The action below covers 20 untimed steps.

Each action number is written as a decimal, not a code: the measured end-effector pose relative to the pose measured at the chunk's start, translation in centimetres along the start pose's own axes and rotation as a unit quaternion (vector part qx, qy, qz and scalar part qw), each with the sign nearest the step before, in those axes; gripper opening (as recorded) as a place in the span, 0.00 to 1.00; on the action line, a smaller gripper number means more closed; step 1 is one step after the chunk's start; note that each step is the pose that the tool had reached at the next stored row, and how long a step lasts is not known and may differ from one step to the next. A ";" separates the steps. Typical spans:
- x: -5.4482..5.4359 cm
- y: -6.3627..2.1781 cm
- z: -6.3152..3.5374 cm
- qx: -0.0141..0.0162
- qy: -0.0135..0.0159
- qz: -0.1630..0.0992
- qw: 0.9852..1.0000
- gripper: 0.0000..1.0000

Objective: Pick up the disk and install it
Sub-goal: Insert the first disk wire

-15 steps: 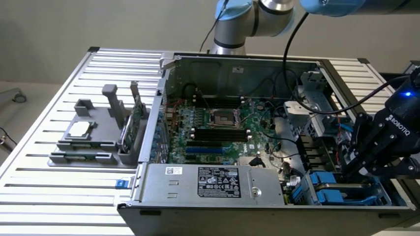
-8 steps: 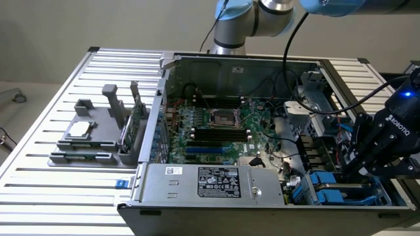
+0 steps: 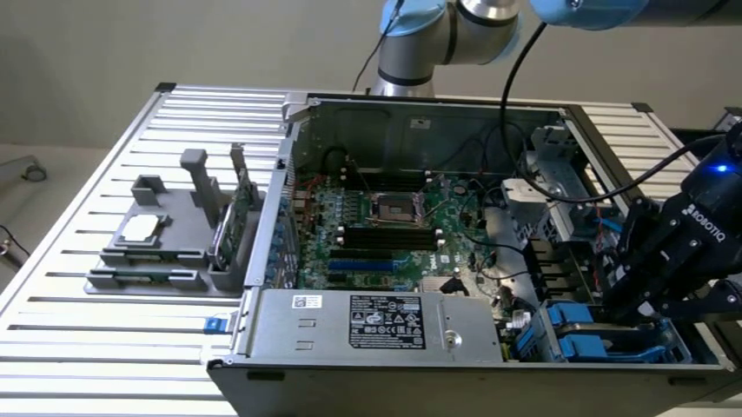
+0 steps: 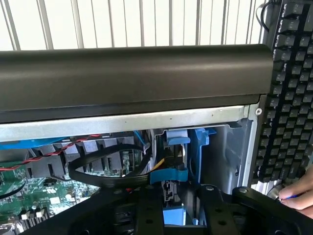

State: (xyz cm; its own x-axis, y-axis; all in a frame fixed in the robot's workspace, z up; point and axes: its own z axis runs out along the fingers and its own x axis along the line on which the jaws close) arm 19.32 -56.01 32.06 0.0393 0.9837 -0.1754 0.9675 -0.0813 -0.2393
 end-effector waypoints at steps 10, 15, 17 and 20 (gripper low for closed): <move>-0.4 -0.69 -1.99 0.000 0.000 0.000 1.000 0.30; -0.6 -1.07 -3.09 0.000 0.002 -0.001 1.000 0.30; -0.7 -1.19 -3.55 0.000 0.003 -0.001 1.000 0.30; -0.8 -1.33 -4.13 0.000 0.005 -0.001 1.000 0.30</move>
State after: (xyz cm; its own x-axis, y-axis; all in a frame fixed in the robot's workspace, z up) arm 19.03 -56.04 36.46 0.0397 0.9856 -0.1645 0.9674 -0.0792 -0.2405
